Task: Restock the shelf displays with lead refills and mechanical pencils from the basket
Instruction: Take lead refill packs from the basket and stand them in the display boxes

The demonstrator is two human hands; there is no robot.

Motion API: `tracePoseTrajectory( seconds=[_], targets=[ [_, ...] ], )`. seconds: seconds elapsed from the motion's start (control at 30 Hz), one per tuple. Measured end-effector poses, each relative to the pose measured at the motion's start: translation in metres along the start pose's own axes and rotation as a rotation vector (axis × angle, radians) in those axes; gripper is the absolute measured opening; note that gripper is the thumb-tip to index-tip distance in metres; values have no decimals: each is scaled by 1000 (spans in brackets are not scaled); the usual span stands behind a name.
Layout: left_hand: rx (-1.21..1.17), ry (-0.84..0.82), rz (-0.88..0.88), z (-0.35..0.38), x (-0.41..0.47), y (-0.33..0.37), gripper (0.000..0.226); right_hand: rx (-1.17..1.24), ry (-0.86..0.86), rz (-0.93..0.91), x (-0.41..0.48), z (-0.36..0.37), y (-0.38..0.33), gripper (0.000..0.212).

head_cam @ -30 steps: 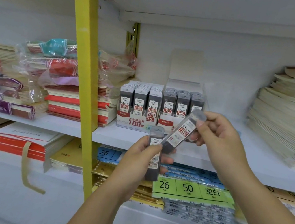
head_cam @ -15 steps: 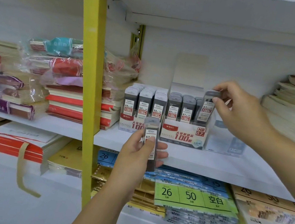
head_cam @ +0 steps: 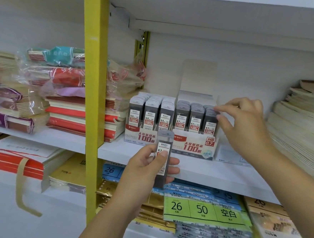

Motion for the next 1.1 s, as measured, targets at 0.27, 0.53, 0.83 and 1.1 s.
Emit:
tracePoseTrajectory(
  seconds=[0.27,0.53,0.83,1.1],
  targets=[
    [70,-81,-38,12,-6,1,16,941,-332,-45,-62,11,-59,23],
    [225,40,41,13,-7,1,12,1101,-125,-16,-63,8,-51,28],
    [1127,187,229,-18,2,-10,50,665,8,-101,5,-25,-50,23],
    [1299,111,260,-31,5,-28,54,353,-317,-48,35,13,-56,21]
  ],
)
Point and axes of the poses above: each hand's wrist, its own x-axis towards the middle knuckle, its own z-axis out of the palm, y = z × x, the point moved 1 cm from there along x, towards the middle knuckle, and after that the axes turned 11 degrees about -y, right-handed, at the moved point
